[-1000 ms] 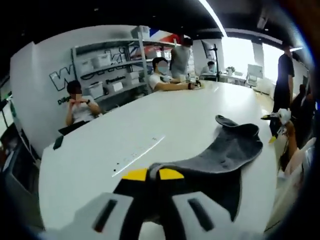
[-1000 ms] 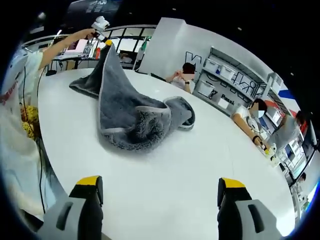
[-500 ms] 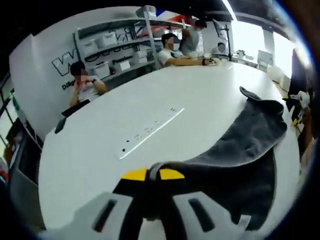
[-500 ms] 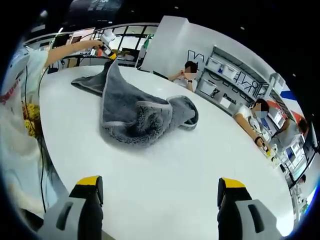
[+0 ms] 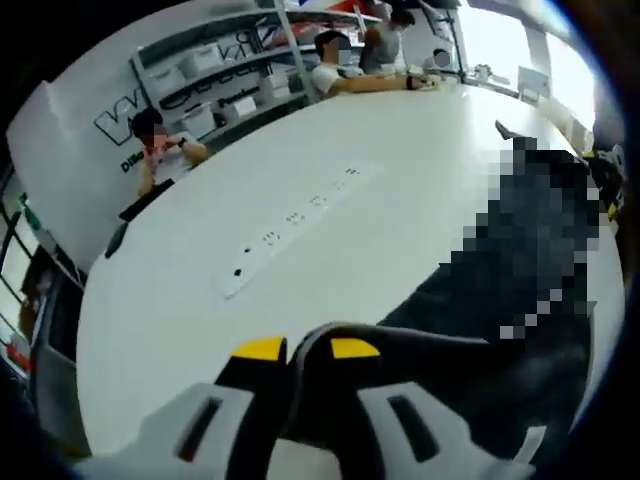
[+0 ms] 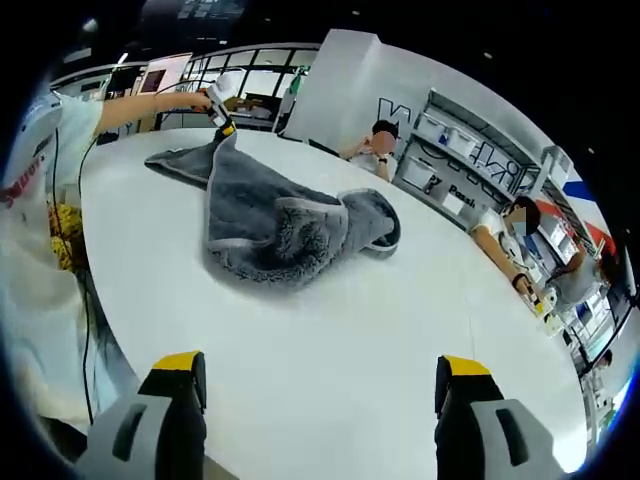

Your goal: Fold the towel on the table until its edges align and the towel forms a compact rectangular stack.

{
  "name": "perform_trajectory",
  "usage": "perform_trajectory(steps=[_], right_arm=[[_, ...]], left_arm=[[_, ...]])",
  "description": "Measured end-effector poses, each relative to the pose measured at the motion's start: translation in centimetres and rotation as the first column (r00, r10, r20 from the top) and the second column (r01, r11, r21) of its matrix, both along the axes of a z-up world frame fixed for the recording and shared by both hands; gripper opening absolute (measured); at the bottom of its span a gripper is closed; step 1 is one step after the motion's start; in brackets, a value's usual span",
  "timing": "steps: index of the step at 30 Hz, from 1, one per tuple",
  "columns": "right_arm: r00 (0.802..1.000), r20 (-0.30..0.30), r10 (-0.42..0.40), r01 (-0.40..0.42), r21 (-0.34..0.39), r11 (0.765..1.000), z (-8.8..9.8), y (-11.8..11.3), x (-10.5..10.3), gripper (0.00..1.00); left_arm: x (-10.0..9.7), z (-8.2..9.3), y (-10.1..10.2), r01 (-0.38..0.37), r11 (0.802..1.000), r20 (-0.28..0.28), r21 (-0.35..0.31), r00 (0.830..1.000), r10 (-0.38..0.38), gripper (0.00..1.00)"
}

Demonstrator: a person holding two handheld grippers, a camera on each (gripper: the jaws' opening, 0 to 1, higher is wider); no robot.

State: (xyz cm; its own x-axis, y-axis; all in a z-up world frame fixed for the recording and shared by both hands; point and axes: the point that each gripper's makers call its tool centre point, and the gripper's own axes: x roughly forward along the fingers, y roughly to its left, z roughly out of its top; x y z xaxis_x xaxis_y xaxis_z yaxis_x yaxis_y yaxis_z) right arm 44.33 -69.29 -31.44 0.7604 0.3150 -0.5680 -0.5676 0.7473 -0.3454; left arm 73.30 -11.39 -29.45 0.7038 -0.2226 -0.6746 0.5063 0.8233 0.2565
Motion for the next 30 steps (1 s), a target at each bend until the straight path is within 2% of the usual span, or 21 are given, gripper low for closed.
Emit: perform_trajectory(steps=[5, 6, 8, 10, 13, 14, 16, 19, 22, 24, 26, 30], right_arm=[[1.0, -0.004, 0.006, -0.006, -0.001, 1.0, -0.1, 0.1, 0.0, 0.99], [1.0, -0.004, 0.008, -0.008, -0.003, 1.0, -0.1, 0.2, 0.1, 0.99], [1.0, -0.006, 0.01, -0.01, -0.006, 1.0, -0.1, 0.3, 0.1, 0.99], [1.0, -0.008, 0.016, -0.017, -0.009, 1.0, -0.1, 0.5, 0.1, 0.99], [1.0, -0.007, 0.024, -0.024, -0.012, 1.0, 0.0, 0.7, 0.2, 0.99], [1.0, -0.006, 0.026, -0.026, -0.012, 1.0, 0.1, 0.8, 0.3, 0.99], [1.0, -0.004, 0.029, -0.03, -0.013, 0.999, 0.2, 0.9, 0.4, 0.99], [0.999, -0.006, 0.035, -0.035, -0.018, 0.999, 0.2, 1.2, 0.5, 0.99], [0.999, -0.008, 0.038, -0.039, -0.021, 0.999, 0.1, 1.3, 0.5, 0.99], [0.999, -0.008, 0.041, -0.041, -0.022, 0.999, 0.1, 1.4, 0.6, 0.99], [0.999, -0.01, 0.044, -0.045, -0.024, 0.999, 0.1, 1.5, 0.7, 0.99], [0.999, -0.016, 0.052, -0.053, -0.031, 0.998, -0.1, 1.7, 0.7, 0.99]], left_arm=[[-0.7, 0.3, 0.0, 0.008, 1.0, 0.018, 0.009, 1.0, -0.008, 0.29], [-0.7, 0.6, -0.1, 0.013, 1.0, 0.028, 0.001, 1.0, -0.013, 0.31], [-0.9, 1.4, -0.6, 0.025, 0.998, 0.05, -0.059, 0.999, -0.022, 0.35], [-1.0, 1.7, -0.3, 0.025, 0.998, 0.049, -0.059, 0.999, -0.022, 0.41], [-0.9, 2.3, 0.1, 0.022, 0.999, 0.08, -0.048, 0.997, -0.019, 0.6], [-0.8, 2.7, 0.0, 0.026, 0.998, 0.1, -0.06, 0.995, -0.02, 0.69], [-0.9, 3.1, 0.2, 0.02, 0.997, 0.109, -0.079, 0.994, -0.011, 0.8], [-1.2, 3.3, 0.4, 0.023, 0.997, 0.115, -0.074, 0.993, -0.014, 0.87], [-1.7, 3.3, 0.5, 0.032, 0.996, 0.109, -0.078, 0.994, -0.023, 0.99], [-2.4, 3.3, 0.5, 0.033, 0.997, 0.098, -0.065, 0.995, -0.027, 0.99], [-3.0, 3.6, 0.5, 0.065, 0.997, 0.128, -0.047, 0.99, -0.058, 0.99], [-4.0, 3.8, 0.4, 0.083, 0.994, 0.132, -0.073, 0.989, -0.073, 0.99]])
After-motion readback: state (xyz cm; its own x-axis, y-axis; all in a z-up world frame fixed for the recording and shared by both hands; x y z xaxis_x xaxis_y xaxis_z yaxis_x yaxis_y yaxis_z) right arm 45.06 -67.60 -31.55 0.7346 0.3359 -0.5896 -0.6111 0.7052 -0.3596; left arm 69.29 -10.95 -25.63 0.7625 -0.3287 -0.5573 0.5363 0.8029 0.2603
